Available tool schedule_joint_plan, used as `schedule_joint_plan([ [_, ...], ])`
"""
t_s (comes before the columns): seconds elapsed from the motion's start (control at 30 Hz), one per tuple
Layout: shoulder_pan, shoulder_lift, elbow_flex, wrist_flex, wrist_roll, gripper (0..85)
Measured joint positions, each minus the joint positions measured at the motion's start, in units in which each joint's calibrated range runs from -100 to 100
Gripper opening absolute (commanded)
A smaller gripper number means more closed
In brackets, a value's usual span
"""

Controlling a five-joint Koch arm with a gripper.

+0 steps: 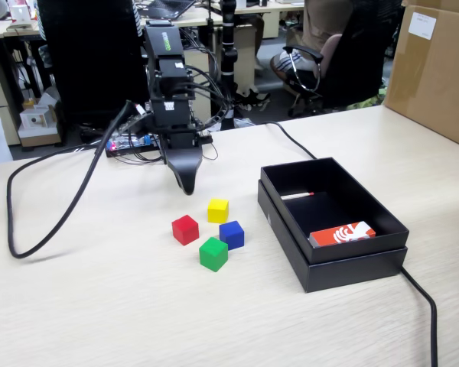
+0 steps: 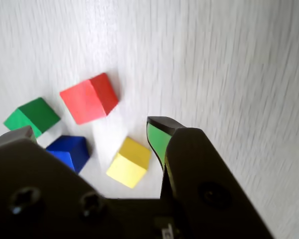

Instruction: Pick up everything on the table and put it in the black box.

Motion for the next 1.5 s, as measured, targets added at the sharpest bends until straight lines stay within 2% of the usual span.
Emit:
schedule_joint_plan([
  [0.3,-0.98,17.48,8.85,0.00,-1.71,44.3],
  [0.43,-0.98,23.17,11.41,0.00,-1.95,35.2],
  [0.53,-1.03,27.06,14.15,-0.08,-2.20,32.8],
  [0.57,-0.98,28.48,14.15,-0.08,-2.20,25.4],
  [0.67,-1.03,30.55,15.06,0.00,-2.25,16.2],
  [0.87,-1.32,29.90,15.24,-0.85,-2.30,16.2],
  [1.0,-1.12,21.10,19.08,-6.81,-2.20,16.2],
  [1.07,0.98,12.43,23.92,-11.38,-1.90,16.2],
  [1.17,3.61,9.32,27.93,-13.78,-1.03,16.2],
  [1.27,8.55,9.71,36.06,-15.25,1.37,16.2],
  [1.4,14.26,16.05,48.29,-15.25,4.54,16.2],
  [1.47,17.00,24.85,51.48,-15.25,6.45,16.4],
  [1.5,17.09,25.11,51.48,-15.25,6.54,16.4],
])
